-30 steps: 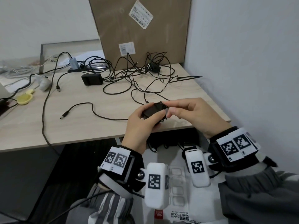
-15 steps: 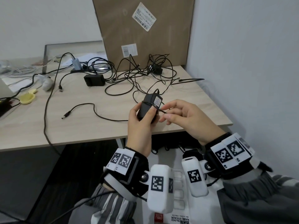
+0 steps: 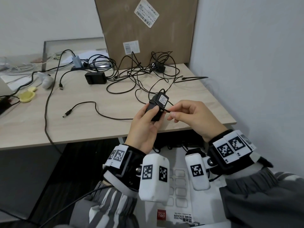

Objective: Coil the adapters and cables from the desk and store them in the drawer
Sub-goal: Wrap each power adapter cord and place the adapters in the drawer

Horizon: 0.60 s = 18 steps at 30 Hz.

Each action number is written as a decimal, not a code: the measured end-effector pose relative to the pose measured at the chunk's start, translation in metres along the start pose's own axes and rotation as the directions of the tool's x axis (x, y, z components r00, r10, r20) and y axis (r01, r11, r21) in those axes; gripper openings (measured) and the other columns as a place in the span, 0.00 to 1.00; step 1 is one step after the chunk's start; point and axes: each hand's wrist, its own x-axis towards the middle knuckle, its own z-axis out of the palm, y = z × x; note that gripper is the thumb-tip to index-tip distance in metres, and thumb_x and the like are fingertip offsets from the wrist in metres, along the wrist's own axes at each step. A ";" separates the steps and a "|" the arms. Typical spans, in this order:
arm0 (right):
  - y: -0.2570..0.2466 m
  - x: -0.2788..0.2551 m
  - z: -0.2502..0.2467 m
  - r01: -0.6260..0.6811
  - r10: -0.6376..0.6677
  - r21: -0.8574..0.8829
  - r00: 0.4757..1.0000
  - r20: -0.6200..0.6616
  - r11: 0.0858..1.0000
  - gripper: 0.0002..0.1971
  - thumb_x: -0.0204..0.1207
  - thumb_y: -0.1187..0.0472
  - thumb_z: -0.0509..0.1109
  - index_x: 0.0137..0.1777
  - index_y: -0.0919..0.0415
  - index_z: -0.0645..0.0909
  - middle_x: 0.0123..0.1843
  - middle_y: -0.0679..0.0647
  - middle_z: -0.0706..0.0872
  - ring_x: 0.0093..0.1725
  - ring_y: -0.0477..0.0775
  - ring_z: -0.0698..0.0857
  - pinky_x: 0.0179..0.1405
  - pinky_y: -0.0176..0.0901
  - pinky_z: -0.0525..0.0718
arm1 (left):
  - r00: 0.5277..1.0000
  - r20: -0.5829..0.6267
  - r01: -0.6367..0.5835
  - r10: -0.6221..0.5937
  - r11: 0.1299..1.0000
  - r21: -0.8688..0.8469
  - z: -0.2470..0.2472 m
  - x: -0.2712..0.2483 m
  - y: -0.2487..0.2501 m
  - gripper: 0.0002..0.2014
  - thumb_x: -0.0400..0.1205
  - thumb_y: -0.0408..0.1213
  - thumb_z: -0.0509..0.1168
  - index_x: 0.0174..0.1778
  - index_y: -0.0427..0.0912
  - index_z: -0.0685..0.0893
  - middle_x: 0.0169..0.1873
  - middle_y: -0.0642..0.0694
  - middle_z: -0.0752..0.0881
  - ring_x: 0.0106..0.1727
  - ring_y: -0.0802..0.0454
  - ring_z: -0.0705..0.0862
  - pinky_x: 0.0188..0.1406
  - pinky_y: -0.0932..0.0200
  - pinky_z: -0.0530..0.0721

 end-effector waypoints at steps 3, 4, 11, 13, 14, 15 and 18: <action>0.001 -0.001 0.000 -0.007 0.007 -0.015 1.000 0.010 1.000 0.08 0.75 0.75 0.69 0.46 0.63 0.85 0.39 0.58 0.90 0.35 0.39 0.85 0.41 0.30 0.82 | 1.000 0.003 -0.003 0.003 0.999 -0.038 0.000 0.001 0.000 0.11 0.84 0.27 0.60 0.61 0.31 0.79 0.51 0.40 0.86 0.53 0.50 0.85 0.62 0.59 0.84; 0.002 -0.001 0.000 -0.014 0.015 -0.022 1.000 0.013 1.000 0.08 0.75 0.74 0.70 0.46 0.62 0.86 0.39 0.58 0.90 0.35 0.40 0.85 0.41 0.30 0.82 | 1.000 -0.002 0.001 -0.001 0.999 -0.051 0.000 0.000 0.000 0.12 0.85 0.28 0.60 0.63 0.30 0.78 0.52 0.40 0.85 0.54 0.50 0.85 0.62 0.59 0.84; 0.008 0.002 -0.013 -0.103 0.090 -0.234 0.994 -0.063 0.967 0.11 0.71 0.53 0.76 0.36 0.61 0.87 0.33 0.55 0.88 0.35 0.41 0.82 0.40 0.26 0.76 | 0.997 -0.032 0.069 -0.067 0.995 0.067 0.008 -0.003 0.002 0.16 0.87 0.45 0.58 0.53 0.37 0.84 0.43 0.42 0.88 0.38 0.57 0.83 0.38 0.67 0.82; 0.009 0.002 -0.019 -0.119 0.105 -0.288 0.992 -0.062 0.950 0.12 0.70 0.50 0.76 0.35 0.60 0.87 0.35 0.58 0.87 0.38 0.43 0.81 0.44 0.32 0.74 | 0.991 -0.019 0.133 -0.131 0.986 0.105 0.008 -0.004 0.004 0.19 0.86 0.48 0.58 0.59 0.37 0.83 0.49 0.39 0.86 0.32 0.59 0.77 0.32 0.68 0.78; 0.009 0.002 -0.022 -0.123 0.113 -0.285 0.992 -0.051 0.951 0.11 0.69 0.51 0.77 0.35 0.60 0.87 0.36 0.57 0.87 0.40 0.43 0.81 0.47 0.34 0.74 | 0.985 0.005 0.172 -0.173 0.981 0.087 0.007 -0.004 0.006 0.20 0.84 0.47 0.59 0.62 0.36 0.82 0.51 0.37 0.85 0.30 0.59 0.77 0.30 0.70 0.78; 0.008 0.001 -0.025 -0.129 0.123 -0.271 0.992 -0.038 0.954 0.10 0.68 0.53 0.78 0.37 0.60 0.87 0.38 0.55 0.87 0.41 0.42 0.81 0.48 0.33 0.73 | 0.977 0.034 0.209 -0.212 0.976 0.067 0.006 -0.004 0.007 0.21 0.82 0.47 0.61 0.64 0.35 0.81 0.52 0.37 0.83 0.28 0.59 0.77 0.27 0.70 0.78; 0.007 -0.001 -0.038 -0.129 0.141 -0.313 0.990 0.018 0.941 0.07 0.67 0.58 0.79 0.42 0.59 0.87 0.50 0.49 0.88 0.50 0.38 0.83 0.50 0.21 0.69 | 0.947 0.102 0.294 -0.305 0.949 0.110 0.002 -0.004 0.011 0.21 0.77 0.46 0.65 0.63 0.38 0.77 0.41 0.43 0.80 0.23 0.60 0.76 0.20 0.71 0.75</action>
